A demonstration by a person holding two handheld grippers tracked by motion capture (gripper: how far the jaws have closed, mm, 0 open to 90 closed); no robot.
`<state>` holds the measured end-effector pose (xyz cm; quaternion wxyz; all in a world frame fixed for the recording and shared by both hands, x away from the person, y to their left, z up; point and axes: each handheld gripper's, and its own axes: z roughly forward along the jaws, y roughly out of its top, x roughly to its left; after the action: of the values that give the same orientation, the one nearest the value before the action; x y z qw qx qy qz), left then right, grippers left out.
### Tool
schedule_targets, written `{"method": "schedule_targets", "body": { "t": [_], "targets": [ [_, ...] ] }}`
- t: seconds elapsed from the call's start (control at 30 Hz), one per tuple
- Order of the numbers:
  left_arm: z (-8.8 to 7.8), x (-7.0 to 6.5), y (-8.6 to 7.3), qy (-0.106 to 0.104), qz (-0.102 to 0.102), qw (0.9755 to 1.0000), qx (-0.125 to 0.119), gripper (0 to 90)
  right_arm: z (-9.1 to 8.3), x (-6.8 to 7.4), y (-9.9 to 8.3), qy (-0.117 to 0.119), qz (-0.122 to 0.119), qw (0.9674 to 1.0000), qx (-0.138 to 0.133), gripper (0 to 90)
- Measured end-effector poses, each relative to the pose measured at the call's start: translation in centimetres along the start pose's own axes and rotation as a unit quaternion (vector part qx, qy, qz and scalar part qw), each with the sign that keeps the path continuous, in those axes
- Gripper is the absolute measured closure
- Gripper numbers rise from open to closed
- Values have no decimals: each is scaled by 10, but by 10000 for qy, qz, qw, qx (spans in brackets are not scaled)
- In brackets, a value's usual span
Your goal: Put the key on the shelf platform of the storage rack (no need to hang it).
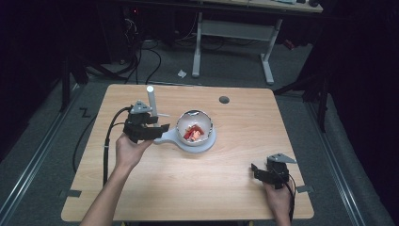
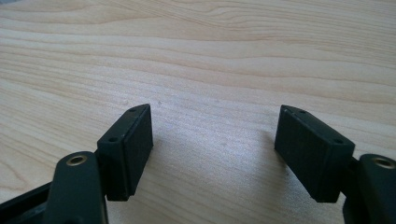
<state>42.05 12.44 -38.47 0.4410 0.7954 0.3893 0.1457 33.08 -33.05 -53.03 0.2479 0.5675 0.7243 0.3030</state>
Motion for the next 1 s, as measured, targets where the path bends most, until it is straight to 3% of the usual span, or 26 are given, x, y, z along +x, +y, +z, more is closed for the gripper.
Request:
{"method": "schedule_targets", "body": {
  "t": [0.4,1.0],
  "targets": [
    [-26,12,-20,143,-235,9995,-140,422,0,0,0,-6,7,10000,8,277],
    [-52,23,-44,332,-484,9978,-301,412,0,0,0,0,-10,10000,3,276]
  ]
}}
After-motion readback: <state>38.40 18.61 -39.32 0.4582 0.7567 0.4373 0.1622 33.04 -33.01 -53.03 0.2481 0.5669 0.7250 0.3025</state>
